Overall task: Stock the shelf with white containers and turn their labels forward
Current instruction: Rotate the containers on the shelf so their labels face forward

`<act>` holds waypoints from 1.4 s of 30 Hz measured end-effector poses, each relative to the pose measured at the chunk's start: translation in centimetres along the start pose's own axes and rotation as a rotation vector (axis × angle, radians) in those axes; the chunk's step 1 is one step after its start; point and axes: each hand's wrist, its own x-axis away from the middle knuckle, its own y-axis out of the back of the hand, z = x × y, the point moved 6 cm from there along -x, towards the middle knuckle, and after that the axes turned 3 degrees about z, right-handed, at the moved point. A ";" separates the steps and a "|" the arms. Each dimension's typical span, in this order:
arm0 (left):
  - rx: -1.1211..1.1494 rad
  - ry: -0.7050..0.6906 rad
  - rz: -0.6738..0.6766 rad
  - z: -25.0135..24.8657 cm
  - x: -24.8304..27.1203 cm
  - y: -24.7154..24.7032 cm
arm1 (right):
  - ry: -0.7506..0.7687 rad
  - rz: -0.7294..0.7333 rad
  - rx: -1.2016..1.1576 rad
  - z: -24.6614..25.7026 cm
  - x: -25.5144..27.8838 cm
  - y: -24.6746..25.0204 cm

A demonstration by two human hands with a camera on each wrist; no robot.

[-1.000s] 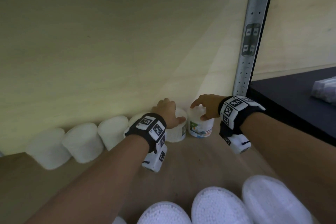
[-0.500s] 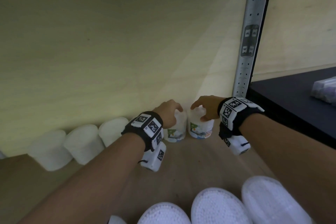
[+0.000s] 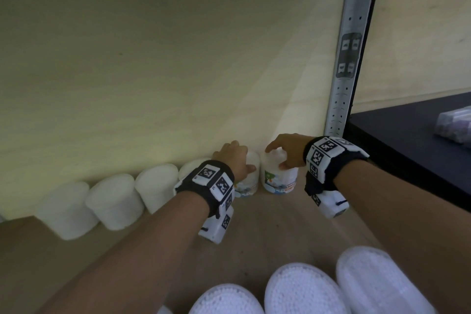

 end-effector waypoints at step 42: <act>-0.174 -0.189 0.196 -4.4 4.6 0.8 | -0.034 0.108 0.037 -0.8 4.9 -1.7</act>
